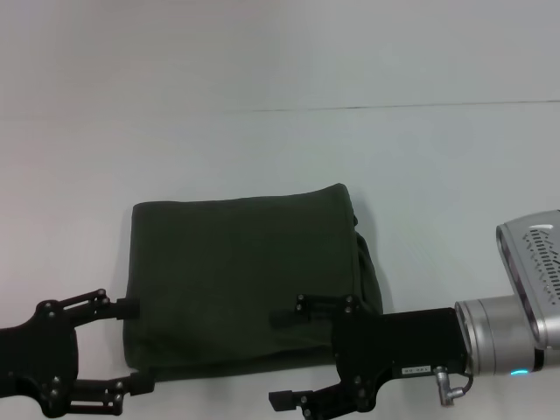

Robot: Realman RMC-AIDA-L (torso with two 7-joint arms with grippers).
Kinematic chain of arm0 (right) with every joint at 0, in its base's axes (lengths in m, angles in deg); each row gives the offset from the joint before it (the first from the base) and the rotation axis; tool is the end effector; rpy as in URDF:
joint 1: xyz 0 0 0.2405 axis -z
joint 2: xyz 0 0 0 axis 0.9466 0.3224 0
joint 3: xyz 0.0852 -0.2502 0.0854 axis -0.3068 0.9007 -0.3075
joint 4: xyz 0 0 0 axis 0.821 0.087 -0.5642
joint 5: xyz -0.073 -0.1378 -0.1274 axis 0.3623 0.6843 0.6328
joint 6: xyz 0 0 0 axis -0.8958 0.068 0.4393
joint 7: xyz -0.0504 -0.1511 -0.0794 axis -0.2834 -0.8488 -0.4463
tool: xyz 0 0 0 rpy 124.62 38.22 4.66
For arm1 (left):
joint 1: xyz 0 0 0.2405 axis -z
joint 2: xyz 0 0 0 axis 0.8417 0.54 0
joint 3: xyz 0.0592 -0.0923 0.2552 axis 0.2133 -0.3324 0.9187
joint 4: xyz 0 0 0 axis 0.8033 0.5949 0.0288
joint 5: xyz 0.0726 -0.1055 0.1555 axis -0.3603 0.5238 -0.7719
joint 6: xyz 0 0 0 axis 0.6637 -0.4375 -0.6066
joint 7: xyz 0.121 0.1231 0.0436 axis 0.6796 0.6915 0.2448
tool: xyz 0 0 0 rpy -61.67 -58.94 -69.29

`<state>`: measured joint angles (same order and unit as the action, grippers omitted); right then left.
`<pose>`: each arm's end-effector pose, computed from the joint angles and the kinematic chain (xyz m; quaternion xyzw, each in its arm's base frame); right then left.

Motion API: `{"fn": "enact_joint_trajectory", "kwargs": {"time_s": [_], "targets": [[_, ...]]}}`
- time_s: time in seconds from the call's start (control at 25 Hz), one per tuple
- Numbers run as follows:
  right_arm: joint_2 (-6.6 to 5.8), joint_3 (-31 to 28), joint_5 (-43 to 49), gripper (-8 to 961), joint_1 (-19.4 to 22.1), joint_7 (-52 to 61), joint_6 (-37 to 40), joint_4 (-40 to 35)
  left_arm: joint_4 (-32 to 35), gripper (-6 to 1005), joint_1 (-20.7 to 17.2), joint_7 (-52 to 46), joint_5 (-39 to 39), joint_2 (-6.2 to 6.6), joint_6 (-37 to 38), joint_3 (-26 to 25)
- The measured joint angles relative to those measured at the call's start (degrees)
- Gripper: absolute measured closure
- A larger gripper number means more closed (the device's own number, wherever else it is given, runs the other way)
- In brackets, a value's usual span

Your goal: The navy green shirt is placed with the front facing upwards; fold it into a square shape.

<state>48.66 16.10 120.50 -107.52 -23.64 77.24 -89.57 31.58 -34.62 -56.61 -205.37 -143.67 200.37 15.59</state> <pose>0.2149 0.2914 -0.1169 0.9580 -0.0404 -0.2838 0.0059 -0.2938 0.2582 0.0010 -0.9497 -0.1541 -0.2548 0.0968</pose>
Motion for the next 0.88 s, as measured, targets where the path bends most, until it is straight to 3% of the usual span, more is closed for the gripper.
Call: {"fn": "enact_joint_trajectory", "kwargs": {"time_s": [0.88], "targets": [[0.00, 0.1, -0.1, 15, 0.1, -0.1, -0.1, 0.4, -0.1, 65, -0.2, 0.0, 0.0, -0.19, -0.7, 0.0]]}}
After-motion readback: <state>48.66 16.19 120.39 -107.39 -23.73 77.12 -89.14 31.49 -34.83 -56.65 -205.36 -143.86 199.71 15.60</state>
